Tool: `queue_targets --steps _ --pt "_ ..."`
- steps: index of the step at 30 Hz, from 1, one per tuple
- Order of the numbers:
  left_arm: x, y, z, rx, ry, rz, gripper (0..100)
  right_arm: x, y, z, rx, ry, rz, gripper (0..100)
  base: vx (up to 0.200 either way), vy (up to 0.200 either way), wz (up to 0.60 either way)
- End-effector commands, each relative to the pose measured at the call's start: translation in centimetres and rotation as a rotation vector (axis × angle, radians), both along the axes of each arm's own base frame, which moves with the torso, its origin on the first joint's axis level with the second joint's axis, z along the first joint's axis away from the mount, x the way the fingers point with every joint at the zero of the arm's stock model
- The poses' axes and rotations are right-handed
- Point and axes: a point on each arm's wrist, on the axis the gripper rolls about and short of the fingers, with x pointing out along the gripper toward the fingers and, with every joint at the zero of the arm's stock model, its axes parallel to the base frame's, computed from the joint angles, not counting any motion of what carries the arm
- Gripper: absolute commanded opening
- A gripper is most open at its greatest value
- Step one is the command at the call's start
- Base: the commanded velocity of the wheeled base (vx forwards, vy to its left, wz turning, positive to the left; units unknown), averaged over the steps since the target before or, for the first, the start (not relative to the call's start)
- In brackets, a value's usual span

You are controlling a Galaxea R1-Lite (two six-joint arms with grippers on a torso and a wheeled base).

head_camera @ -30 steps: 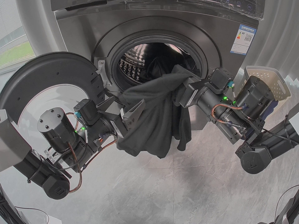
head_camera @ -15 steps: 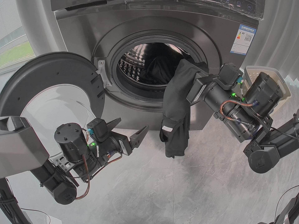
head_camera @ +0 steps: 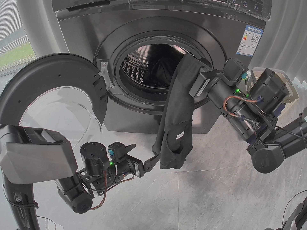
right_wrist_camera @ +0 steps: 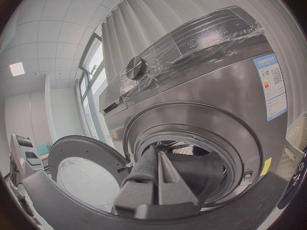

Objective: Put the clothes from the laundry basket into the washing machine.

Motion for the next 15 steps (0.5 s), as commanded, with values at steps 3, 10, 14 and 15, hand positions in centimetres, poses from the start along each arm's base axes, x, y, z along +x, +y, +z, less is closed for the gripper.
queue_targets --steps 3,10,14,15 --pt "0.2 -0.7 -2.4 0.03 0.057 -0.016 100 1.0 1.0 -0.5 0.001 0.001 0.005 0 0.0 0.0 0.0" --pt "1.5 -1.6 -4.2 0.043 0.066 -0.018 100 2.1 2.7 -0.5 0.012 -0.012 0.02 0 0.0 0.0 0.0" --pt "2.5 -1.9 -5.1 0.043 0.06 -0.008 100 2.4 3.4 -0.3 0.029 -0.022 0.033 0 0.0 0.0 0.0" --pt "2.7 -2.0 -5.2 0.041 0.057 -0.006 100 2.5 3.5 -0.3 0.032 -0.024 0.034 0 0.0 0.0 0.0"
